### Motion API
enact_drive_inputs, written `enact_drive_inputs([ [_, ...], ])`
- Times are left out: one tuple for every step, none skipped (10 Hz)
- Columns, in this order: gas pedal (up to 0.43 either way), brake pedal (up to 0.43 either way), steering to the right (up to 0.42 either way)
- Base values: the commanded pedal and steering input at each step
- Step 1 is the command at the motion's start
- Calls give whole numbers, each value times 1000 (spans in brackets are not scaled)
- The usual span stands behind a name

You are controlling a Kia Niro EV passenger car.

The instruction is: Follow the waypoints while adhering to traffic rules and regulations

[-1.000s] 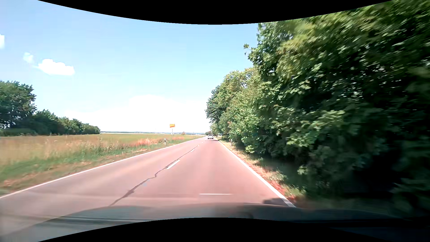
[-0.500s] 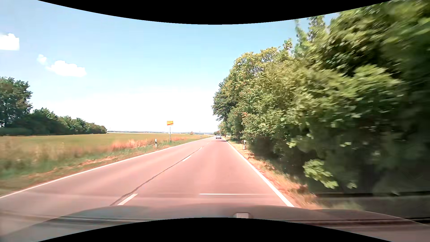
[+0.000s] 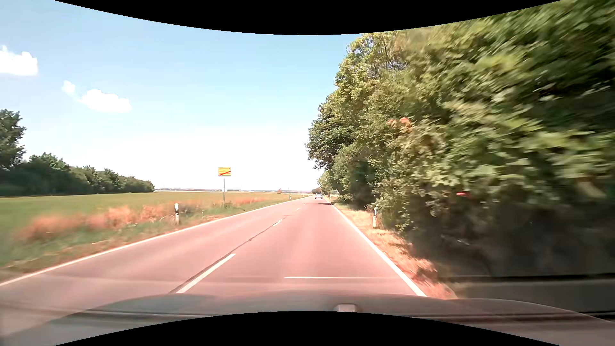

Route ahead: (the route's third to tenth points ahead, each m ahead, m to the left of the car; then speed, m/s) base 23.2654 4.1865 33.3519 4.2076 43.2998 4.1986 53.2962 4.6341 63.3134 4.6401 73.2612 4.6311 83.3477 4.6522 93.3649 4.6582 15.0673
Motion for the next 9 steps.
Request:
enact_drive_inputs([
  [429, 0, -5],
  [429, 0, -4],
  [429, 0, -3],
  [429, 0, -3],
  [429, 0, -3],
  [429, 0, -2],
  [429, 0, -2],
  [429, 0, -2],
  [429, 0, -1],
])
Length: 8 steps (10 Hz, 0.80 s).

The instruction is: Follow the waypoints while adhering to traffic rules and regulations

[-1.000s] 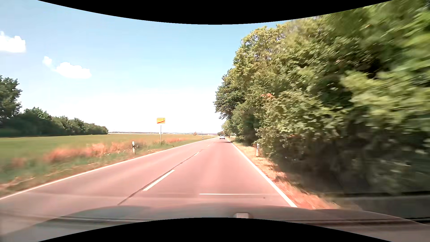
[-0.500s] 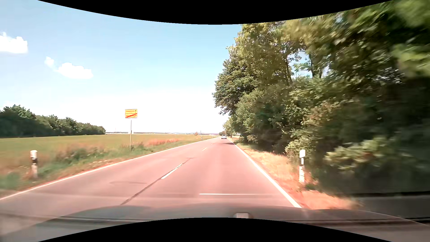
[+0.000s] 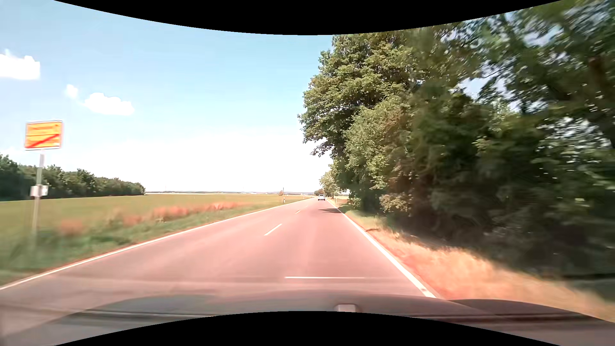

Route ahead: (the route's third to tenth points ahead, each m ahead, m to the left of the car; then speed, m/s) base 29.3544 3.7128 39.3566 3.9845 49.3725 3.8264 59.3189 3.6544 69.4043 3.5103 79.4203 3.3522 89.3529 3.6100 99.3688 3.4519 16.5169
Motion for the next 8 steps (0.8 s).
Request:
enact_drive_inputs([
  [429, 0, 1],
  [421, 0, 2],
  [378, 0, 2],
  [378, 0, 1],
  [378, 0, 1],
  [378, 0, 1],
  [378, 0, 1],
  [378, 0, 1],
])
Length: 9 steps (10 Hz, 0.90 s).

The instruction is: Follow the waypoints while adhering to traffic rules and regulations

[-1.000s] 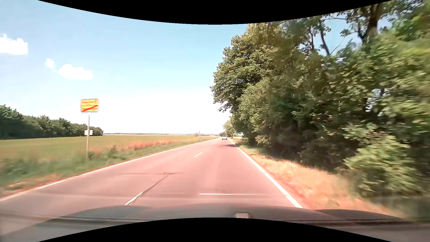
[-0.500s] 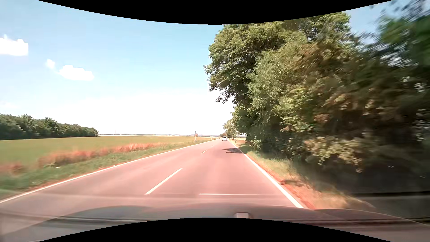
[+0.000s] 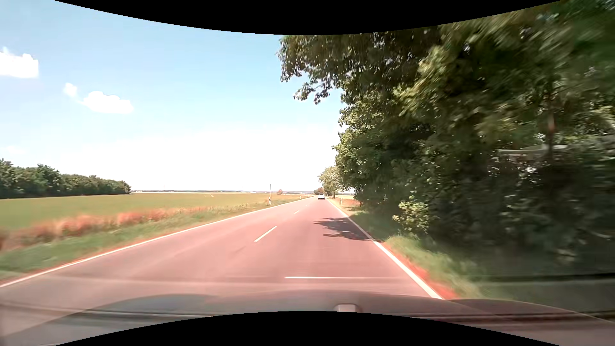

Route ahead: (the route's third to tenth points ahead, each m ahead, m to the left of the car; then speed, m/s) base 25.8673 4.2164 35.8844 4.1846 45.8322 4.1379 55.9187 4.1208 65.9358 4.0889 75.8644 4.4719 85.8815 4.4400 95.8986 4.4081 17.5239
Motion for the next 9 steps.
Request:
enact_drive_inputs([
  [378, 0, 1],
  [378, 0, 1],
  [378, 0, 1],
  [378, 0, 1],
  [378, 0, 1],
  [378, 0, 1],
  [378, 0, 1],
  [378, 0, 1],
  [378, 0, 1],
])
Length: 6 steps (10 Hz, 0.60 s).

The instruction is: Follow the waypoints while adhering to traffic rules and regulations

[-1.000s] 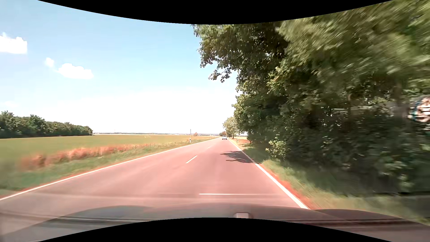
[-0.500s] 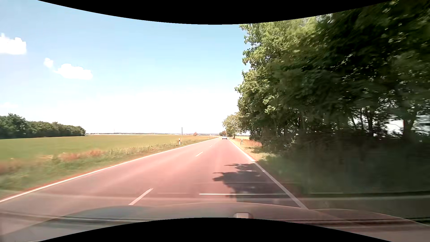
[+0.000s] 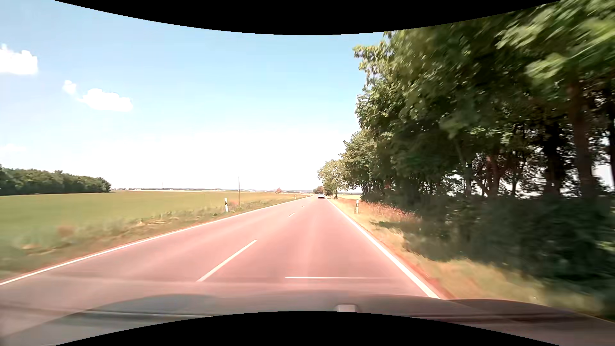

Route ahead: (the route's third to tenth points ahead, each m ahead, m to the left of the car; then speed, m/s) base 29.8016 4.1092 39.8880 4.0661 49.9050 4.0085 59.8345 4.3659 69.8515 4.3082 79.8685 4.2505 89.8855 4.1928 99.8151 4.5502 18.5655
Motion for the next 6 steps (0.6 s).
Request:
enact_drive_inputs([
  [378, 0, 1],
  [378, 0, 0],
  [378, 0, 0],
  [378, 0, 0],
  [378, 0, 0],
  [378, 0, 0],
])
